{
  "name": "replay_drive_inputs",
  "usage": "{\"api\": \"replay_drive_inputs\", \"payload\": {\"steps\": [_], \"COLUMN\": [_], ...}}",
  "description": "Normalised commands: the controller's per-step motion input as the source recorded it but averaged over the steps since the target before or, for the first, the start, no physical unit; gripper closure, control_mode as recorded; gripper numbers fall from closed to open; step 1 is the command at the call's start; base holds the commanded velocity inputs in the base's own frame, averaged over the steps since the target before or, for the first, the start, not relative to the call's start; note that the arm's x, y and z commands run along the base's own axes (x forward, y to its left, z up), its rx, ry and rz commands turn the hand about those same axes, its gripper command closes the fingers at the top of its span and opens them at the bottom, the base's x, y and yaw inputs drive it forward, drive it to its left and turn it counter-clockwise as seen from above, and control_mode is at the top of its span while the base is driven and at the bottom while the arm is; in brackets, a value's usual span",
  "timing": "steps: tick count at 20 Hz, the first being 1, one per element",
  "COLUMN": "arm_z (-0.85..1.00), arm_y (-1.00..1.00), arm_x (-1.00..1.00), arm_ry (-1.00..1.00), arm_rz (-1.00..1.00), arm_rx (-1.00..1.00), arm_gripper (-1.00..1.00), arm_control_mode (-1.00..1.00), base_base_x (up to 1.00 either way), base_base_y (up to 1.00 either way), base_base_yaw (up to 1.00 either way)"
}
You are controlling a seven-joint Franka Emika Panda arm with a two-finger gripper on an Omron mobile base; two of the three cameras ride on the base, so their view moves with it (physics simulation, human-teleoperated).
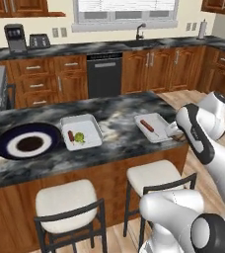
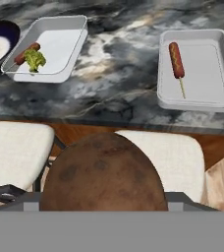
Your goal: Place one cooked food and one vegetable from the large plate to each tupperware container.
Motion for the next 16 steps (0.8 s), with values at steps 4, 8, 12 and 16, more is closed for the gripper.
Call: {"api": "replay_drive_inputs", "payload": {"steps": [4,8,12,16], "arm_z": [0.00,0.00,0.00,-0.04], "arm_y": [0.00,0.00,0.00,-0.17], "arm_x": [0.00,0.00,0.00,0.25], "arm_ry": [0.00,0.00,0.00,0.02], "arm_rz": [0.00,0.00,0.00,0.04], "arm_rx": [0.00,0.00,0.00,0.03], "arm_gripper": [1.00,1.00,1.00,1.00], "arm_control_mode": [1.00,1.00,1.00,-1.00], "base_base_x": [0.61,1.00,1.00,0.75], "base_base_y": [-0.32,-0.38,-0.60,-0.47], "base_base_yaw": [0.14,0.19,0.26,0.20]}}
